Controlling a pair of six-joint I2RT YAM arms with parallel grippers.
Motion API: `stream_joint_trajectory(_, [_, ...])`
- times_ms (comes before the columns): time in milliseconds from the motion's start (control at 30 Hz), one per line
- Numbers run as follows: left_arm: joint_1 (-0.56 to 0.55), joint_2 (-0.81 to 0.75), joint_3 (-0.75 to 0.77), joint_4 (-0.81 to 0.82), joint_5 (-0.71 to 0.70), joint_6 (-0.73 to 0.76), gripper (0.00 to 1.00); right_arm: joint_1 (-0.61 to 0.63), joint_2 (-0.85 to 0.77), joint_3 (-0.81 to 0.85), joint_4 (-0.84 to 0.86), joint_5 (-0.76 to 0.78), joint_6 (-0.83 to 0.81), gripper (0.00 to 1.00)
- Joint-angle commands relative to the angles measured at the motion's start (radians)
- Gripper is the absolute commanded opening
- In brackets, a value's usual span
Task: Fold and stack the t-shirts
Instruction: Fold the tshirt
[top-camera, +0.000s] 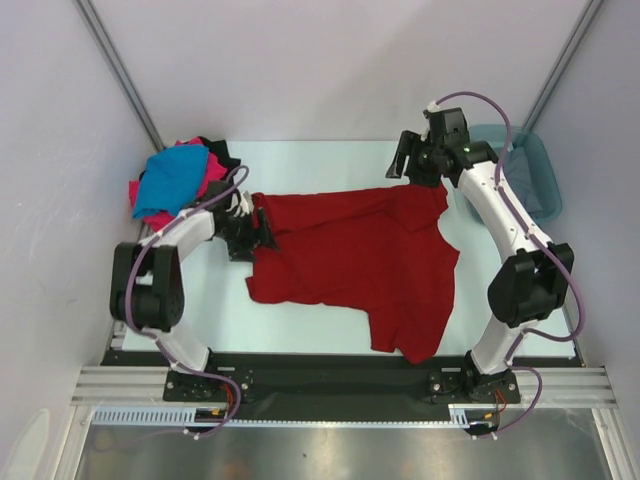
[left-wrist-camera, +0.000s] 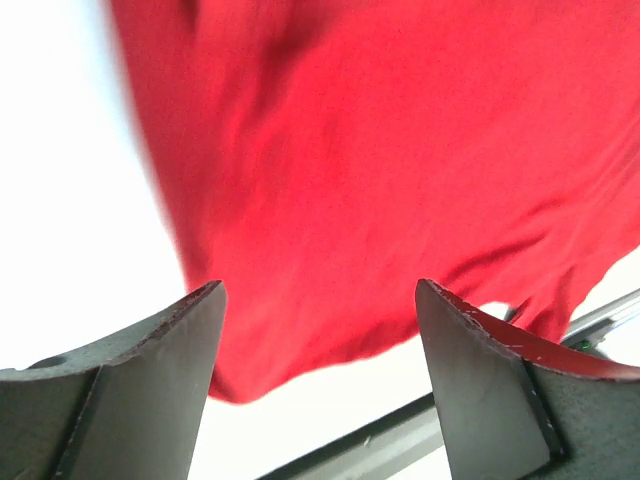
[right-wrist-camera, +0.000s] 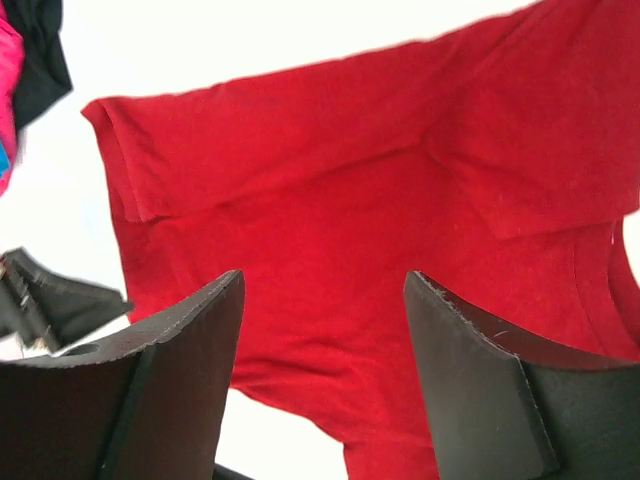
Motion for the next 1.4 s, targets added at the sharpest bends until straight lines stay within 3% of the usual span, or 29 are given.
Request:
stream_joint_trajectory(0, [-0.006,-0.195,-0.105,-0.052,-0.069,-0.001,0.82,0.004,-0.067,-0.020,-0.013,0.013,-0.002,0.71])
stream_joint_trajectory(233, [-0.006,-0.374,-0.263,-0.101,-0.215,-0.021,0.80,0.010,-0.081,-0.040,-0.014,-0.008,-0.016,0.69])
stream_joint_trajectory(567, [-0.006,-0.324,-0.288,-0.070,-0.367,-0.063,0.75,0.013,-0.125,-0.066,-0.036,0.001,-0.048,0.66])
stream_joint_trajectory(667, [-0.006,-0.296,-0.273,-0.060,-0.385,-0.058,0.74,0.015,-0.143,-0.088,-0.036,0.004,-0.051,0.64])
stream_joint_trajectory(800, [-0.006,-0.256,-0.270,-0.040,-0.388,-0.058,0.57,0.013,-0.154,-0.097,-0.046,0.010,-0.056,0.61])
stream_joint_trajectory(867, [-0.006,-0.248,-0.270,-0.026,-0.384,-0.067,0.54,0.013,-0.157,-0.100,-0.052,0.010,-0.059,0.61])
stream_joint_trajectory(1167, [-0.006,-0.212,-0.260,0.005,-0.362,-0.072,0.54,0.010,-0.157,-0.105,-0.060,0.007,-0.069,0.61])
stream_joint_trajectory(1367, [-0.006,-0.176,-0.257,0.023,-0.347,-0.081,0.46,0.004,-0.154,-0.103,-0.066,0.005,-0.071,0.60])
